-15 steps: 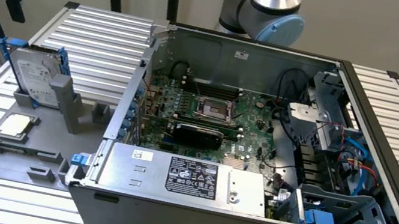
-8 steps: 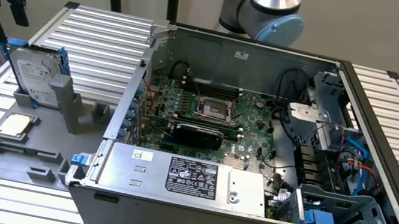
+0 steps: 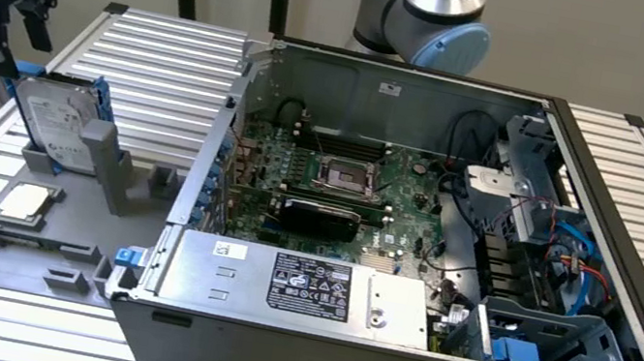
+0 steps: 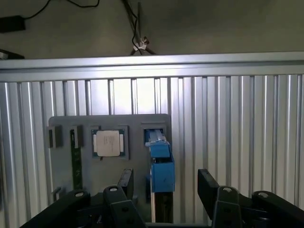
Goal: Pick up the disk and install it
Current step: 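Pick up the disk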
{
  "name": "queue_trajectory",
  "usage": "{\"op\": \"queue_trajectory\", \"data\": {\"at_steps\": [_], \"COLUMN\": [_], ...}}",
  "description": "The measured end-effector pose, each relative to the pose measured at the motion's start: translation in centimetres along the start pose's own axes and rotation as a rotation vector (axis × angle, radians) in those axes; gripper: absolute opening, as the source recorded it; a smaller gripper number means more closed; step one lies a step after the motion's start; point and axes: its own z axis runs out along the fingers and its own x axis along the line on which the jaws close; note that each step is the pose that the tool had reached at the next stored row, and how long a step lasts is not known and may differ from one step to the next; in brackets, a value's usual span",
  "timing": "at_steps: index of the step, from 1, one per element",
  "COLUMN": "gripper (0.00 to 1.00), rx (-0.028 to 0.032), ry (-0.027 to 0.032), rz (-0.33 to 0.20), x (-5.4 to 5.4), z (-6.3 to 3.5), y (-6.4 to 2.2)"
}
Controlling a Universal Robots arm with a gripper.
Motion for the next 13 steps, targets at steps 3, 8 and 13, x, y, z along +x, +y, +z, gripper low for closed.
{"op": "queue_trajectory", "data": {"at_steps": [3, 8, 13], "gripper": [0.65, 0.65, 0.65], "rx": [0.0000, 0.0000, 0.0000], "ry": [0.0001, 0.0000, 0.0000], "rz": [0.000, 0.000, 0.001], "x": [0.0, 0.0, 0.2], "z": [0.56, 1.46, 2.37], "y": [0.00, 0.00, -0.01]}}
